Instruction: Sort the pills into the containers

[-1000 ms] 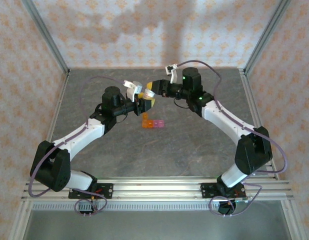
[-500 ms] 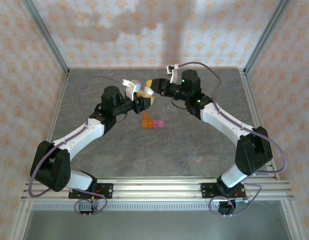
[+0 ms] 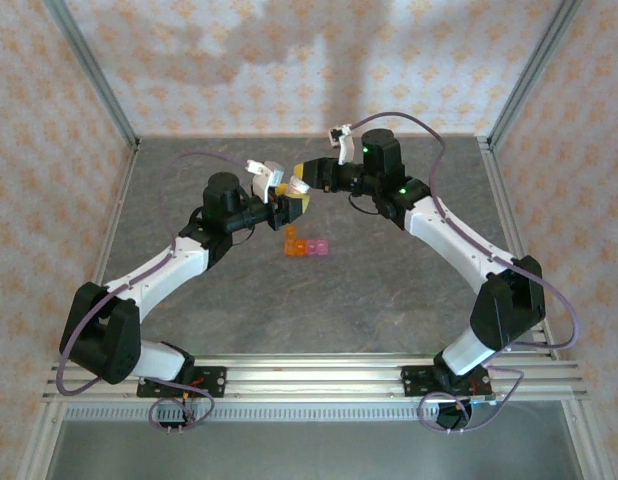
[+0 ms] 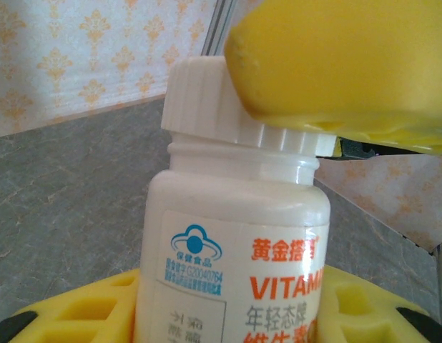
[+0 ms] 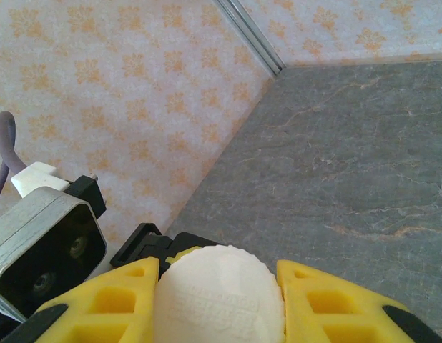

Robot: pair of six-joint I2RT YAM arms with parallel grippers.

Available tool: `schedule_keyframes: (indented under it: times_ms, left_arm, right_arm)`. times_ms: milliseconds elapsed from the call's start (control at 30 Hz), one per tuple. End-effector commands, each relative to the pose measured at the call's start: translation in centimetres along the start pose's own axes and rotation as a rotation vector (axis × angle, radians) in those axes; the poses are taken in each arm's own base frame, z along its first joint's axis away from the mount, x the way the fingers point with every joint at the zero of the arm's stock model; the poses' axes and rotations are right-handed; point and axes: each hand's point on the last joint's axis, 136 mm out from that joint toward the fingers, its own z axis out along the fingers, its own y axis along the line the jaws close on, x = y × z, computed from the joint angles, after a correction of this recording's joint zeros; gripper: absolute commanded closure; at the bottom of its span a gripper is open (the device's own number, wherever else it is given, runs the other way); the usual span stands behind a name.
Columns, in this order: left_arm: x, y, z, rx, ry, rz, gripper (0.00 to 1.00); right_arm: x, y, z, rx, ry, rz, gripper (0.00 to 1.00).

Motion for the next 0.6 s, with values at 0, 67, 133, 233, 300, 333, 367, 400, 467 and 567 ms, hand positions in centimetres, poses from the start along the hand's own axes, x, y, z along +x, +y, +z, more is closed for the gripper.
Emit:
schedule_keyframes:
  times_ms: [0,67,133,233,300,333,367,400,467,567]
  left_arm:
    - [-2.4,-0.3,-0.8,-0.008,-0.072,0.055,1.00]
    - [-2.3,-0.2,-0.8,-0.009,-0.072,0.050,1.00]
    - [-2.2,-0.2,-0.7,-0.010,-0.070,0.050,1.00]
    - [-2.0,-0.1,-0.6,-0.010,-0.066,0.049,1.00]
    - [-1.9,-0.1,-0.6,-0.007,-0.063,0.048,1.00]
    - [-1.9,-0.1,-0.6,-0.009,-0.065,0.049,1.00]
    - [-1.9,0.0,-0.6,-0.009,-0.065,0.049,1.00]
    - [-2.0,-0.1,-0.6,-0.008,-0.067,0.051,1.00]
    - [-2.0,0.0,-0.6,-0.010,-0.068,0.050,1.00]
    - [-2.3,0.0,-0.6,-0.012,-0.075,0.054,1.00]
  right_arm:
    - [-1.0,-0.8,-1.1,0.036,-0.042,0.000,0.66]
    - [-1.3,-0.8,-1.0,0.024,-0.057,0.020,0.66]
    - [-1.6,-0.8,-1.1,0.018,-0.074,0.034,0.66]
    - [-2.2,-0.7,-1.3,0.010,-0.098,0.041,0.67]
    - [-2.4,-0.6,-1.3,0.002,-0.102,0.044,0.67]
    - [-2.4,-0.6,-1.3,0.000,-0.099,0.046,0.67]
    - [-2.4,-0.7,-1.3,-0.001,-0.097,0.045,0.67]
    - [-2.2,-0.7,-1.3,0.000,-0.092,0.048,0.67]
    - [-1.9,-0.9,-1.2,0.002,-0.082,0.047,0.67]
    - [-1.4,-1.3,-1.1,0.012,-0.074,0.052,0.66]
